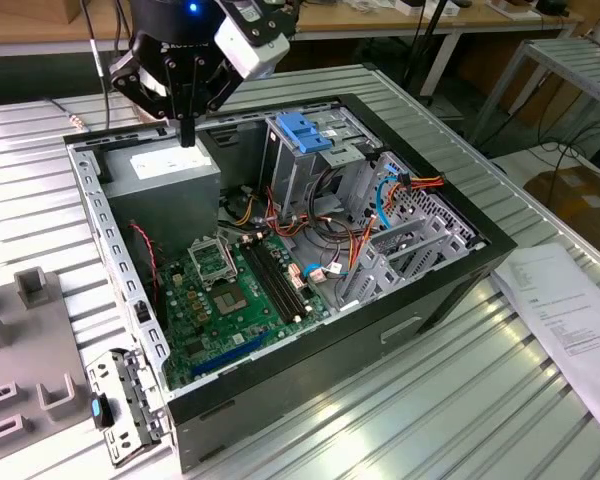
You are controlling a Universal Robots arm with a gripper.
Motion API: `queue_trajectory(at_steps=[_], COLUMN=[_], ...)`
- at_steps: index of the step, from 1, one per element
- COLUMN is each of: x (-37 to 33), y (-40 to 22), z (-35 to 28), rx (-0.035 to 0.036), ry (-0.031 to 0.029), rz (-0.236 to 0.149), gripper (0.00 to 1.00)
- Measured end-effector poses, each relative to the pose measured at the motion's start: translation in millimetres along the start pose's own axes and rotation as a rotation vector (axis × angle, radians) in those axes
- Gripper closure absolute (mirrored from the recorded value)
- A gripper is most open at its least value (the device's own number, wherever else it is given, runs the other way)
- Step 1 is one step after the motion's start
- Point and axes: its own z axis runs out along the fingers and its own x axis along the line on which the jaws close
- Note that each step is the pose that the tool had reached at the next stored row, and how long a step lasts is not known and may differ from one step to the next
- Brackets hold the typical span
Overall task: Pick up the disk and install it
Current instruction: 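Reach for the disk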
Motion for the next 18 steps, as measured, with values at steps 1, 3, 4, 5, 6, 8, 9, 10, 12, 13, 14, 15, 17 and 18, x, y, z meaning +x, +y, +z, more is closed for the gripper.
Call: queue_trajectory(at_steps=[1, 3, 4, 5, 6, 8, 9, 10, 12, 13, 14, 15, 17, 18], x=[0.7, 3.1, 4.2, 4.7, 5.6, 6.8, 7.6, 8.1, 9.5, 10.2, 10.8, 11.5, 13.0, 13.4], y=[0.0, -0.3, -0.3, -0.3, -0.4, -0.5, -0.6, -0.6, -0.7, -0.8, -0.8, -0.9, -1.0, -1.0], z=[0.0, -0.1, -0.1, -0.1, -0.2, -0.2, -0.2, -0.2, -0.3, -0.3, -0.3, -0.3, -0.4, -0.4], rx=[0.0000, -0.0001, 0.0001, 0.0001, 0.0001, 0.0000, 0.0000, 0.0000, 0.0001, 0.0001, 0.0001, 0.0001, 0.0002, 0.0001], ry=[0.0001, 0.0003, 0.0004, 0.0004, 0.0005, 0.0006, 0.0006, 0.0006, 0.0007, 0.0008, 0.0009, 0.0009, 0.0012, 0.0012], rz=[0.000, 0.000, 0.000, 0.000, 0.000, 0.000, 0.000, 0.000, 0.000, 0.000, 0.000, 0.000, 0.000, 0.000], gripper=[0.89, 0.89, 0.89, 0.89, 0.89, 0.89, 0.89, 0.89, 0.89, 0.89, 0.89, 0.89, 0.89, 0.89])
